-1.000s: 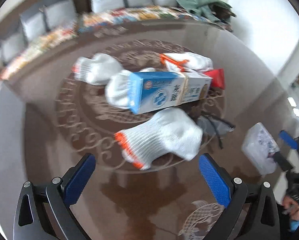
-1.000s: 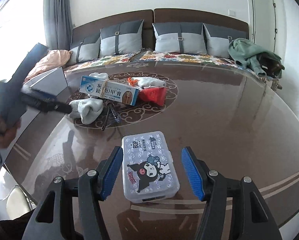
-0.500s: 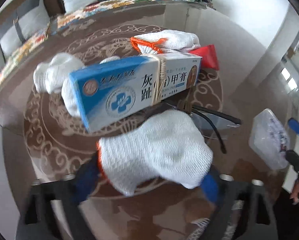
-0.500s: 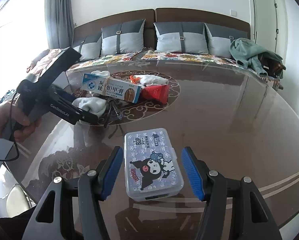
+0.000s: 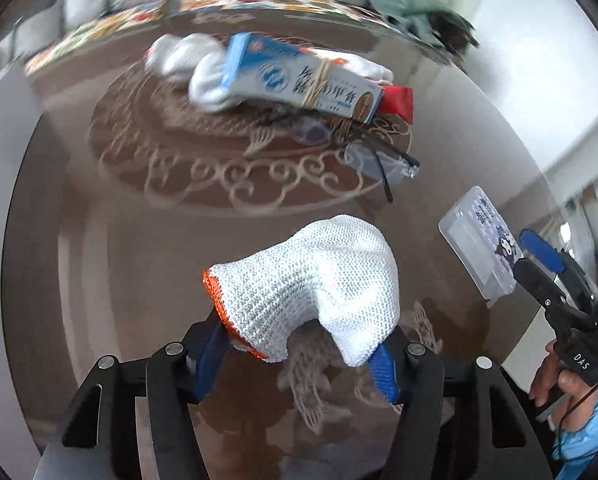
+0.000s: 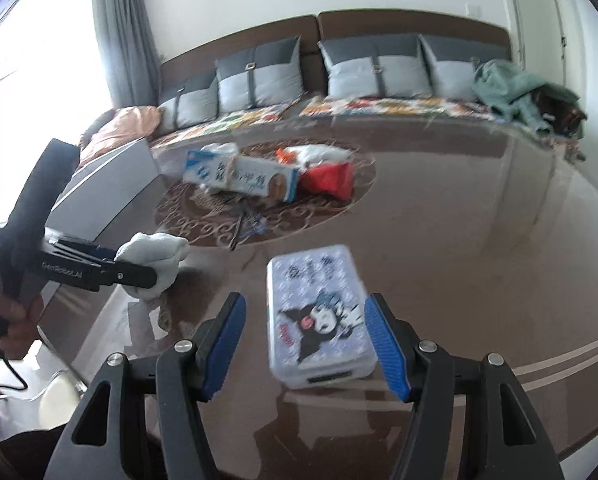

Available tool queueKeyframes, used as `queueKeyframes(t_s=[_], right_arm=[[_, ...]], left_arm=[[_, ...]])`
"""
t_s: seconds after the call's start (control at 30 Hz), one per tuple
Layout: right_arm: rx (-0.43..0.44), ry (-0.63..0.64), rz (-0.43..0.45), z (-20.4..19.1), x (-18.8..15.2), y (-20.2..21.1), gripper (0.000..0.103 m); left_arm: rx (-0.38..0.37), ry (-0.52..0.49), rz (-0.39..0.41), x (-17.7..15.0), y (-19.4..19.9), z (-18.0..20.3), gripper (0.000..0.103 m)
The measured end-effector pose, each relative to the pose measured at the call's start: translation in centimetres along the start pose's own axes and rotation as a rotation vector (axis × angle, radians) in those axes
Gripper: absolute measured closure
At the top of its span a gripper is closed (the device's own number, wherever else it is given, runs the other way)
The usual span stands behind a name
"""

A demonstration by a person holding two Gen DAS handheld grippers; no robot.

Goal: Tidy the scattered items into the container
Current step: 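Grasp the white knit glove with the left tool while the right tool holds the plastic box, then carry the held glove and plastic box over the white cardboard box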

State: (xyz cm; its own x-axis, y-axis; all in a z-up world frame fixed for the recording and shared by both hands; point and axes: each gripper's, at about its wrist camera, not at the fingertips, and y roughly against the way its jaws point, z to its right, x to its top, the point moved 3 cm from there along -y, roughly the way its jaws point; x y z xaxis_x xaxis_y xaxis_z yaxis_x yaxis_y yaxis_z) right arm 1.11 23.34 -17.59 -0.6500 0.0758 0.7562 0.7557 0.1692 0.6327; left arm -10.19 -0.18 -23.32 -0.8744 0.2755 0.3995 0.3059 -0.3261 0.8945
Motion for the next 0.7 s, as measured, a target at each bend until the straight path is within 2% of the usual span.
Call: queueKeyframes(t_s=[0.1, 0.2, 0.27, 0.47, 0.63, 0.7], right_arm=[[0.0, -0.001, -0.015, 0.5, -0.1, 0.1, 0.04], [-0.015, 0.025, -0.07, 1.0, -0.1, -0.7, 0.04], [-0.005, 0.044, -0.111, 1.1, -0.2, -1.4, 0.04], [0.02, 0.101, -0.126, 0.6, -0.1, -2.4, 0.039], [0.064, 0.115, -0.15, 0.3, 0.0, -3.3, 0.039], [0.07, 0.108, -0.167, 0.4, -0.1, -3.7, 0.039]], left_arm=[[-0.003, 0.027, 0.024, -1.0, 0.3, 0.0, 0.04], [0.002, -0.002, 0.03, -1.1, 0.1, 0.1, 0.038], [0.025, -0.039, 0.024, -0.9, -0.1, 0.4, 0.037], [0.086, -0.198, -0.003, -0.6, 0.0, 1.2, 0.036], [0.104, -0.332, -0.051, -0.7, 0.2, 1.4, 0.035], [0.116, -0.354, -0.06, -0.9, 0.3, 1.3, 0.03]])
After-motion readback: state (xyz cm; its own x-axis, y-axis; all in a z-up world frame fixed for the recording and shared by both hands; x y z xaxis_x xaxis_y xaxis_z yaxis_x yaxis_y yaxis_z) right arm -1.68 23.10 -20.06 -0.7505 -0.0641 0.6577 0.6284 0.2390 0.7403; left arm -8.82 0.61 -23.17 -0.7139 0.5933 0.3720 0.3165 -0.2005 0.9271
